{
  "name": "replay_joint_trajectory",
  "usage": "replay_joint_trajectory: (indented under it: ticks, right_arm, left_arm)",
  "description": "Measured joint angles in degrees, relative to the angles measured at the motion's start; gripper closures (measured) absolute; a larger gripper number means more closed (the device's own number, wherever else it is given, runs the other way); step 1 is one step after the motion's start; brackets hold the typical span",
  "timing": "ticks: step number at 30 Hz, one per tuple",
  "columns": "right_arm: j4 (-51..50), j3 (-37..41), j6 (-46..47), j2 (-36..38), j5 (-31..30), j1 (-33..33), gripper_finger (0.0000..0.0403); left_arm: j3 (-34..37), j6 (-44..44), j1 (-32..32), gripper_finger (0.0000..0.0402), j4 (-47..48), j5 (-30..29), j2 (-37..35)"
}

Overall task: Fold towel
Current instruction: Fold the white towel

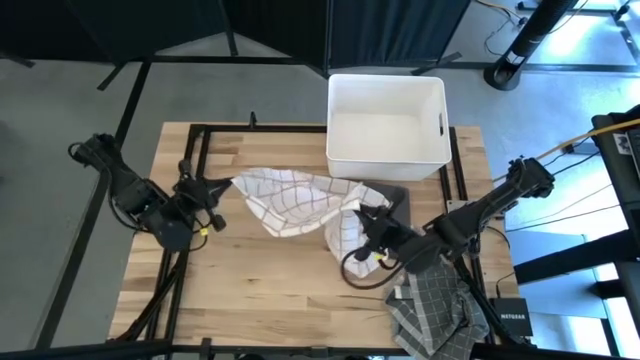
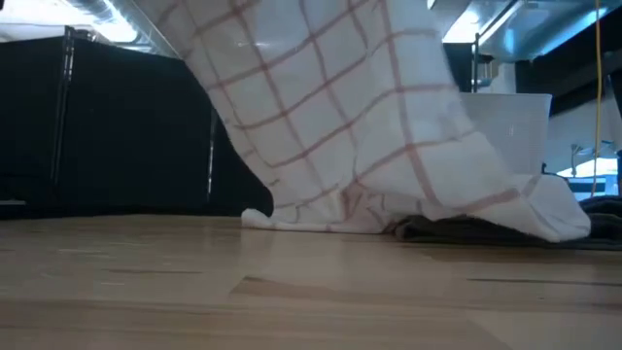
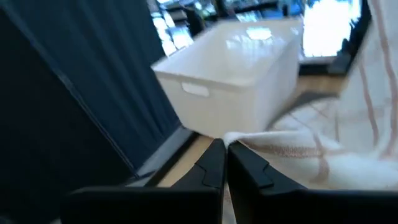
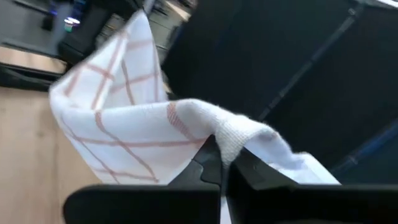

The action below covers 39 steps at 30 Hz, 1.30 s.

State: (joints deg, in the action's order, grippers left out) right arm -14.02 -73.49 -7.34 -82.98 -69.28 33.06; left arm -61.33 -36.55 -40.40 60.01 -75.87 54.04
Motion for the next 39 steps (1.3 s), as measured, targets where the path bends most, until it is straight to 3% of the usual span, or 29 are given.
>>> replay_joint_trajectory:
  ticks: [4, 10, 16, 20, 24, 31, 39]
  right_arm:
    - [0.82, 0.11, -0.19, -1.73, -4.98, 0.33, 0.0398]
    - [7.51, -7.23, -18.82, -1.44, -9.75, 0.33, 0.0398]
    - [7.62, -18.14, -27.11, -1.33, -3.05, 0.35, 0.0398]
    - [7.59, -23.73, -31.52, -1.35, 0.99, 0.22, 0.0398]
    - [7.56, -28.55, -35.38, -1.38, 1.38, -2.09, 0.0398]
    - [9.06, -37.01, -39.33, -1.38, 5.71, -6.69, 0.0398]
    - [11.17, -43.48, -40.63, -1.39, 4.35, -7.96, 0.0398]
  left_arm:
    - [-0.25, 3.01, -1.76, 0.0399, -6.83, -2.80, 0.03]
    - [-1.03, 35.02, -2.01, 0.0399, -30.80, -10.71, -0.13]
    - [-5.92, 67.10, -2.77, 0.0399, -56.80, -13.71, -0.23]
    - [-9.62, 80.09, -4.42, 0.0397, -67.08, -13.76, -0.21]
    - [-14.13, 86.51, -5.62, 0.0397, -70.31, -14.16, -0.30]
    - [-22.37, 87.68, -5.84, 0.0397, -70.17, -14.17, -0.48]
    - [-24.66, 87.45, -5.82, 0.0396, -69.55, -14.15, -1.97]
